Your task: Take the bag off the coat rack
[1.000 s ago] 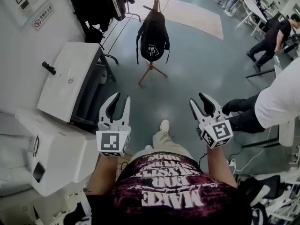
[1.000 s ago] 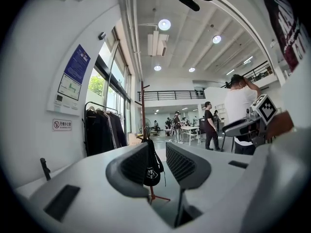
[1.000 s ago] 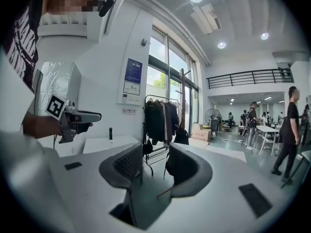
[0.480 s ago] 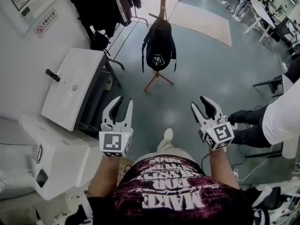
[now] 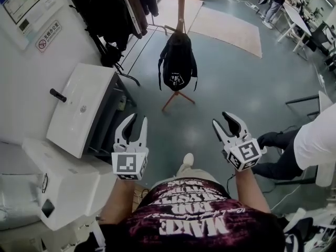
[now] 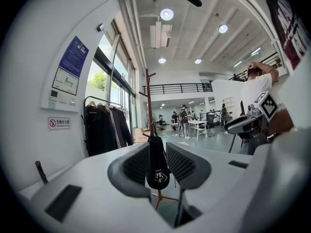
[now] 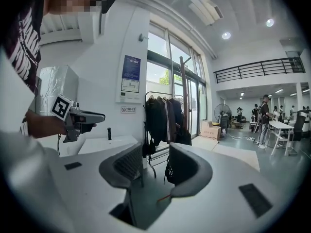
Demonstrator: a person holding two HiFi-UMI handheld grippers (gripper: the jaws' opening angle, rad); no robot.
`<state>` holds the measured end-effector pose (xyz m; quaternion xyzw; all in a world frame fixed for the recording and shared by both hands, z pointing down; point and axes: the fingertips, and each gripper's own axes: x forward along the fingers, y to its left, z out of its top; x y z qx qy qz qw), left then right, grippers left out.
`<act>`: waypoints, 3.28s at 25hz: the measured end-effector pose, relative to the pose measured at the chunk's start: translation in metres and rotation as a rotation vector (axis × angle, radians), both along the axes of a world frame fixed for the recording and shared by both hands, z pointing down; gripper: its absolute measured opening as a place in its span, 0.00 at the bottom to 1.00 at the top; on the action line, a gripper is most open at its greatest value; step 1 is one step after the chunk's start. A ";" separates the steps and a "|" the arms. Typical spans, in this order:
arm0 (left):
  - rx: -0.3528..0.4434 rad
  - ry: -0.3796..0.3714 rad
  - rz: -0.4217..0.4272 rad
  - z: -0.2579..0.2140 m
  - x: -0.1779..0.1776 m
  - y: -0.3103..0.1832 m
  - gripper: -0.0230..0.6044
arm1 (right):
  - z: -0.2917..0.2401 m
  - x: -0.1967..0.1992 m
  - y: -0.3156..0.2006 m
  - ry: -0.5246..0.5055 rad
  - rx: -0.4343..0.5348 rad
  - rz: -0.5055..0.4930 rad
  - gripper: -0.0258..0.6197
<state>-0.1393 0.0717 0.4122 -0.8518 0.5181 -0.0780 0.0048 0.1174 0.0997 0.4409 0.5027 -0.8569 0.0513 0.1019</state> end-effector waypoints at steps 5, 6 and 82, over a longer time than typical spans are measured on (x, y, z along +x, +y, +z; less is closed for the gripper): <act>-0.031 0.012 0.016 0.003 0.018 -0.023 0.20 | -0.003 0.015 -0.025 0.000 0.002 -0.007 0.31; -0.045 0.023 0.018 0.005 0.021 -0.028 0.20 | -0.002 0.018 -0.029 0.000 -0.001 -0.008 0.31; -0.079 -0.009 0.011 0.022 0.096 -0.230 0.20 | 0.025 0.051 -0.251 -0.044 -0.067 -0.126 0.30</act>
